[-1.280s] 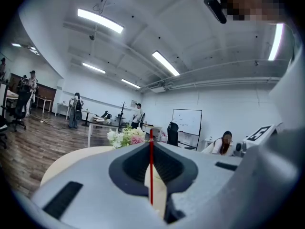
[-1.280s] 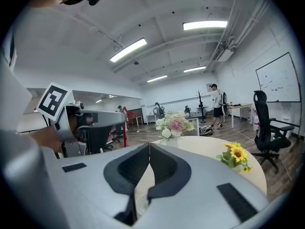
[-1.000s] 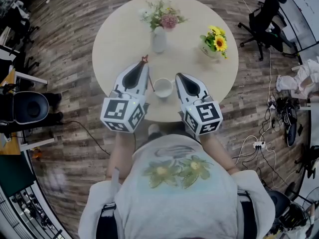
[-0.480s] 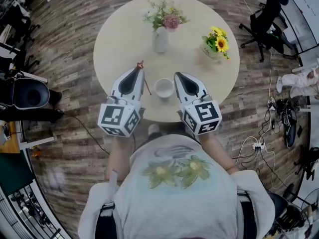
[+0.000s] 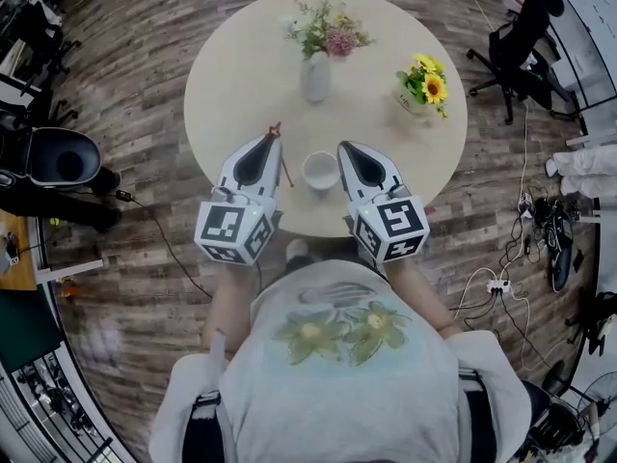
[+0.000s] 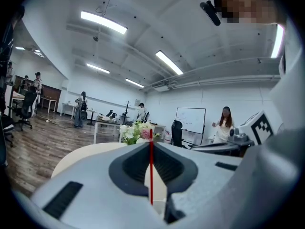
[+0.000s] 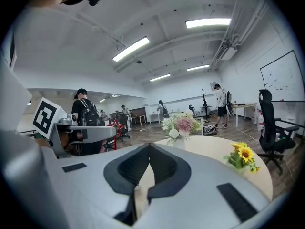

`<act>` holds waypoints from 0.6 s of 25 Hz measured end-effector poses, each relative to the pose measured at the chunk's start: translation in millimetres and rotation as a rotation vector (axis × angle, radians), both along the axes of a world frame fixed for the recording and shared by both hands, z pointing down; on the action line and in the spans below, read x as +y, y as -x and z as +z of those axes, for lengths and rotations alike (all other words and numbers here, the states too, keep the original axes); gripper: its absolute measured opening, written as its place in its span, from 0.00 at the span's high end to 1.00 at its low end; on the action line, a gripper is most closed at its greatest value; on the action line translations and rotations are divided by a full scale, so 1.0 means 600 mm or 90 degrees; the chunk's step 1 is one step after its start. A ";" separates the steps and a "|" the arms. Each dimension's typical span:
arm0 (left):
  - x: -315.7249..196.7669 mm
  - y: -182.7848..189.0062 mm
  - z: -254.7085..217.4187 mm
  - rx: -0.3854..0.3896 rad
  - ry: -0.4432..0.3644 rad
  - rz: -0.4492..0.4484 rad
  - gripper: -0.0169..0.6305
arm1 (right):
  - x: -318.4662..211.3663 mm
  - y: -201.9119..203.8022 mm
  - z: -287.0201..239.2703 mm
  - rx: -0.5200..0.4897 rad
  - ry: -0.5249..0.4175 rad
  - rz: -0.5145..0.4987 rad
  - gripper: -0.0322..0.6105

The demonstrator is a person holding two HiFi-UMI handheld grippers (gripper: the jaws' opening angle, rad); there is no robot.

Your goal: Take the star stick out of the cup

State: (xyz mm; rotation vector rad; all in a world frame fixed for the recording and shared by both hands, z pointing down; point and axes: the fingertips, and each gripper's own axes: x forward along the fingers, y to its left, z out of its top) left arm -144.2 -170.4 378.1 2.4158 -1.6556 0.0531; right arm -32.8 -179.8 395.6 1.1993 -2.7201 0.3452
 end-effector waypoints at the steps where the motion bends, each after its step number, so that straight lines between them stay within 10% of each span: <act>1: 0.000 0.000 0.002 0.001 0.001 0.001 0.94 | 0.001 0.002 0.000 0.000 0.000 -0.001 0.92; 15: 0.000 -0.006 0.028 0.002 0.021 -0.001 0.94 | 0.008 0.008 0.003 0.000 0.005 -0.019 0.92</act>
